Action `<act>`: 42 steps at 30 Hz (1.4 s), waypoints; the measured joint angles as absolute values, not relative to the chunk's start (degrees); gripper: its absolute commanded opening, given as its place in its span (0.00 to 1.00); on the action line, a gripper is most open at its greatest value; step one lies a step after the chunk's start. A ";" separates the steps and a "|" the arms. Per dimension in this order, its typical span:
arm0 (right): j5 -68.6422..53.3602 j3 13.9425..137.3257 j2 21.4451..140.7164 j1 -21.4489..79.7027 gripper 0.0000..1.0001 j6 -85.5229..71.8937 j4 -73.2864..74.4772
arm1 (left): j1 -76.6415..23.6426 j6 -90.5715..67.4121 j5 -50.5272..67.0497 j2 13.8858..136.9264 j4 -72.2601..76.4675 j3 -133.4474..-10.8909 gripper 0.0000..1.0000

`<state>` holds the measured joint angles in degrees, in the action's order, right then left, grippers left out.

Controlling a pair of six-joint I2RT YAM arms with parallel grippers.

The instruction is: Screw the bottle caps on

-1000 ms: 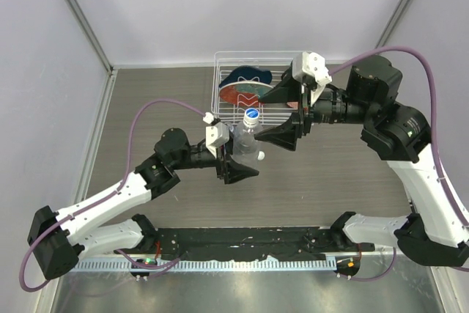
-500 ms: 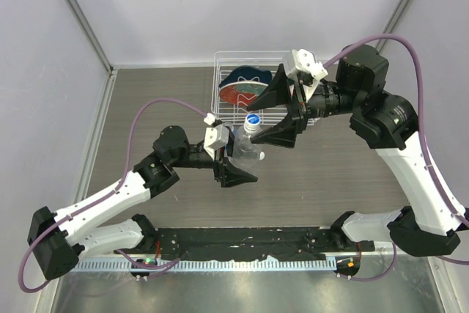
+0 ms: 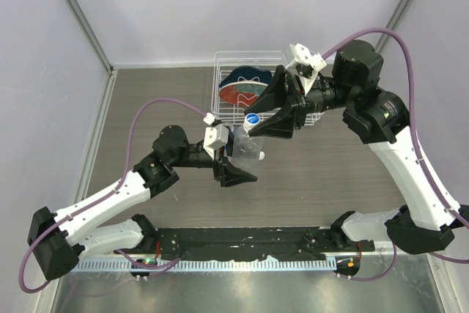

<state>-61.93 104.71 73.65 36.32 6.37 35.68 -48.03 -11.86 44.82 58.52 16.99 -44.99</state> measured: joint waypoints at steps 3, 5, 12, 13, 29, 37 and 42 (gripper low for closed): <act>-62.43 103.90 73.67 36.03 0.53 5.43 34.63 | -47.90 -11.79 44.82 58.52 16.99 -44.99 0.00; -62.78 103.55 73.67 35.75 0.52 4.71 34.11 | -47.88 -11.79 44.82 58.52 16.99 -44.99 0.00; -63.96 103.15 73.91 35.09 0.40 2.72 32.05 | -47.88 -11.75 44.77 58.52 16.99 -44.99 0.00; -64.12 103.07 73.91 35.00 0.39 2.48 31.68 | -47.88 -11.70 44.75 58.52 16.99 -44.99 0.00; -64.31 101.21 74.04 34.39 0.10 0.97 28.01 | -47.31 -11.66 43.33 58.52 16.84 -44.99 0.00; -59.70 99.31 74.02 34.00 0.01 0.69 25.50 | -46.02 -12.03 39.55 58.89 16.36 -44.99 0.00; -55.88 98.43 74.13 33.89 0.01 -0.25 24.73 | -45.84 -12.03 35.83 59.53 16.40 -44.99 0.00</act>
<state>-55.88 98.43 74.13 33.89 -0.25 24.73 -45.84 -12.03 35.83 59.53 16.40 -44.99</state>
